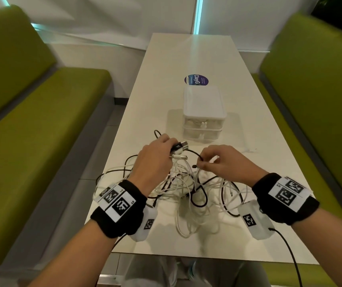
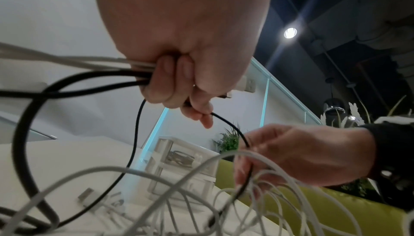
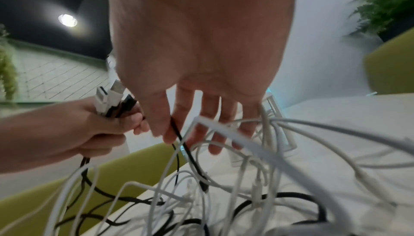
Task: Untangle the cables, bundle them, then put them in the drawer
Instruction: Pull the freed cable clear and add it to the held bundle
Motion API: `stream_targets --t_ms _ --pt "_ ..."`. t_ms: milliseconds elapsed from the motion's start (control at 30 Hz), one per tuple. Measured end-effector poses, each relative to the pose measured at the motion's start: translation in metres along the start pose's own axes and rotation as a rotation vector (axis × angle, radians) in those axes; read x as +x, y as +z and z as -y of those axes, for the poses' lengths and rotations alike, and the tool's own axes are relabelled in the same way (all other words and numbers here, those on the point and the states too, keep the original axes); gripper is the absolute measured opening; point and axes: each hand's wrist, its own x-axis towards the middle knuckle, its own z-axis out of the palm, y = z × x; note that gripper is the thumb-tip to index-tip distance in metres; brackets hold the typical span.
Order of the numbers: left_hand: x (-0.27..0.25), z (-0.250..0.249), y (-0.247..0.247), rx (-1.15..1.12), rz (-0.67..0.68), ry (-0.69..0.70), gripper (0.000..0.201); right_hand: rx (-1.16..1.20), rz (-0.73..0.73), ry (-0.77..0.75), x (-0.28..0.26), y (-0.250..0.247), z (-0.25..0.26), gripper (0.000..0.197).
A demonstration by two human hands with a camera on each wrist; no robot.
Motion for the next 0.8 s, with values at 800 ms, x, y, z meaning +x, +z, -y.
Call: stream_targets --t_ms 800 --pt "-0.006 0.048 -0.032 -0.268 -0.099 -0.191 0.038 -0.38 -0.111 -0.019 0.009 0.019 0.025 0.036"
